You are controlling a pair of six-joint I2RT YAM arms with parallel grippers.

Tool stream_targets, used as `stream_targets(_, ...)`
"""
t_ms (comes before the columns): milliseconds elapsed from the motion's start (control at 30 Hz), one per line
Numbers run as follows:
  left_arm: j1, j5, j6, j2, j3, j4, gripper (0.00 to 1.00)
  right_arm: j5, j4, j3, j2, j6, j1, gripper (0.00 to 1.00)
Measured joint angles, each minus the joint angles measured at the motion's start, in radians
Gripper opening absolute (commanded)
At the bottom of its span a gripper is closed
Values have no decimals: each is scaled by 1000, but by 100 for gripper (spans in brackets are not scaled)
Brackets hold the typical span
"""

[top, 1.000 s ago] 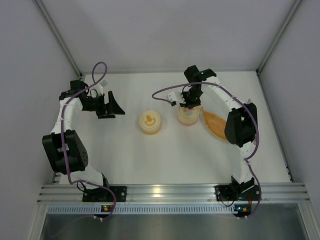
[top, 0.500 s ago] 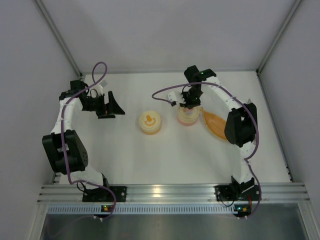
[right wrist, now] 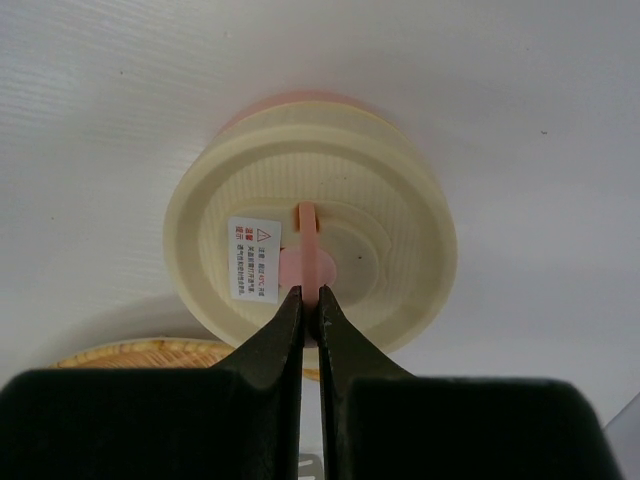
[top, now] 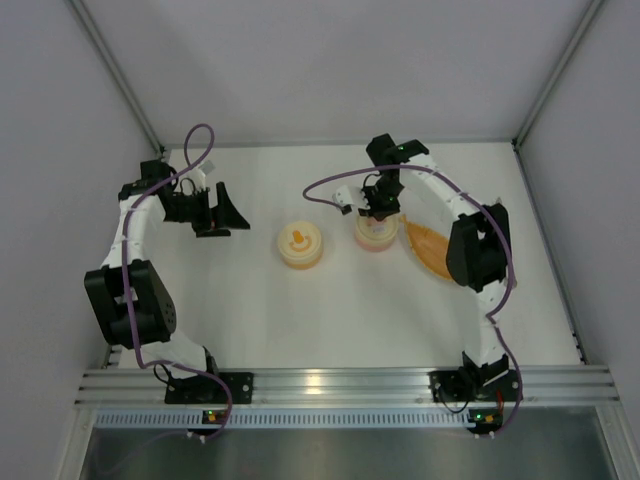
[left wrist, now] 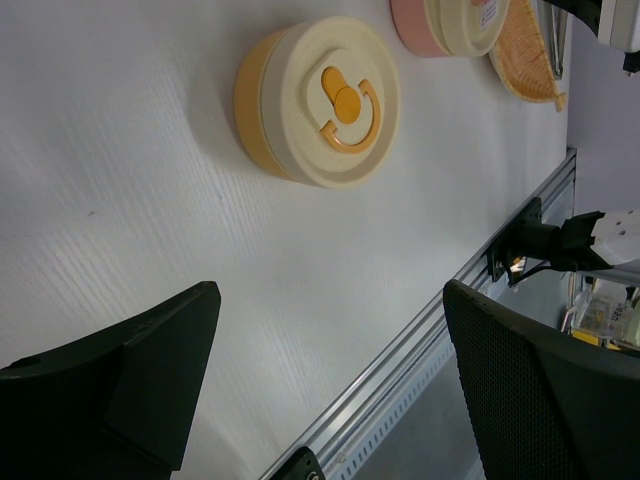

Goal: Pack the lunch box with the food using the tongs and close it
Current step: Close the box lid on the packing box.

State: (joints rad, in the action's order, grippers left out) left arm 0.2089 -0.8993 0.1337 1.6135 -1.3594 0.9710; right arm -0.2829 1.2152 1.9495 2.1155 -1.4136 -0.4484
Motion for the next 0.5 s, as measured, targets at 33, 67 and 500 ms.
stream_targets(33, 0, 0, 0, 0, 0, 0, 98, 1, 0, 0, 3, 0, 0, 0)
stream_targets(67, 0, 0, 0, 0, 0, 0, 98, 2, 0, 1, 6, 0, 0, 0)
stream_targets(500, 0, 0, 11, 0, 0, 0, 98, 4, 8, 33, 37, 2, 0, 0)
